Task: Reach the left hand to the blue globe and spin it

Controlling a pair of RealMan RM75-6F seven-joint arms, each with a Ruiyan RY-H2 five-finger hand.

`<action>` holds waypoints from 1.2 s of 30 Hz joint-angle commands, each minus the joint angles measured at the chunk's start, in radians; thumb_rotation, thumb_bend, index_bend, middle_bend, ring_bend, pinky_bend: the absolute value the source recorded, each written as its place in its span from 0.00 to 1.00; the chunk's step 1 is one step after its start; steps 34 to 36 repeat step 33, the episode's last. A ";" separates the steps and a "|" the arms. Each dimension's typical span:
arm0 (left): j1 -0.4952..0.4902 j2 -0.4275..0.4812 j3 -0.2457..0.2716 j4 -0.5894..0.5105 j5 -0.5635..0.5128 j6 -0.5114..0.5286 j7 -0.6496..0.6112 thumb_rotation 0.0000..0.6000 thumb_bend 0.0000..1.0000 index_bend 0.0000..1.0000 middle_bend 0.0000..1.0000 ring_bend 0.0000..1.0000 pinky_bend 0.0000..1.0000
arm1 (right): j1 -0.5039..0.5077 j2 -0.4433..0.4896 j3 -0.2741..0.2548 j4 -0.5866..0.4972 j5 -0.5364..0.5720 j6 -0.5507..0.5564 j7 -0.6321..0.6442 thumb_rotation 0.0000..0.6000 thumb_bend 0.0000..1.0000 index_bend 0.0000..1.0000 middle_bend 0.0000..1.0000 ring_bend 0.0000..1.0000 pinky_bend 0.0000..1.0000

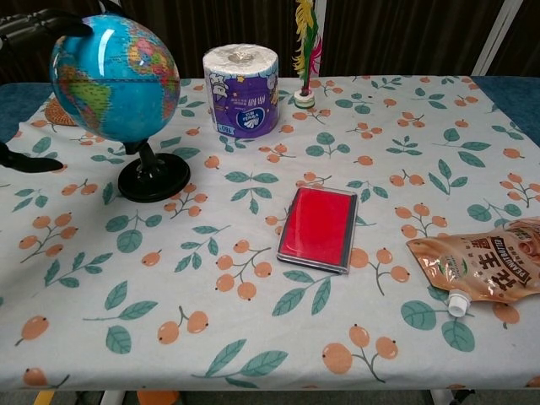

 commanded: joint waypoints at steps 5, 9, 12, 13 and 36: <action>0.016 0.014 -0.006 0.027 -0.040 0.002 -0.028 1.00 0.00 0.02 0.00 0.00 0.00 | 0.000 0.000 0.000 -0.001 0.003 -0.001 -0.002 1.00 0.36 0.00 0.00 0.00 0.00; 0.025 0.021 -0.011 0.050 -0.068 0.004 -0.050 1.00 0.00 0.02 0.00 0.00 0.00 | 0.000 -0.001 0.002 -0.001 0.005 -0.003 -0.003 1.00 0.36 0.00 0.00 0.00 0.00; 0.035 0.026 -0.017 0.071 -0.093 0.005 -0.068 1.00 0.00 0.02 0.00 0.00 0.00 | 0.000 -0.001 0.001 -0.001 0.006 -0.004 -0.004 1.00 0.36 0.00 0.00 0.00 0.00; 0.037 0.027 -0.017 0.076 -0.099 0.003 -0.073 1.00 0.00 0.02 0.00 0.00 0.00 | 0.000 -0.001 0.001 -0.001 0.006 -0.004 -0.005 1.00 0.36 0.00 0.00 0.00 0.00; 0.221 0.095 0.107 0.123 -0.137 0.095 -0.148 1.00 0.00 0.02 0.00 0.00 0.00 | -0.001 0.002 -0.004 -0.027 -0.008 0.004 -0.018 1.00 0.36 0.00 0.00 0.00 0.00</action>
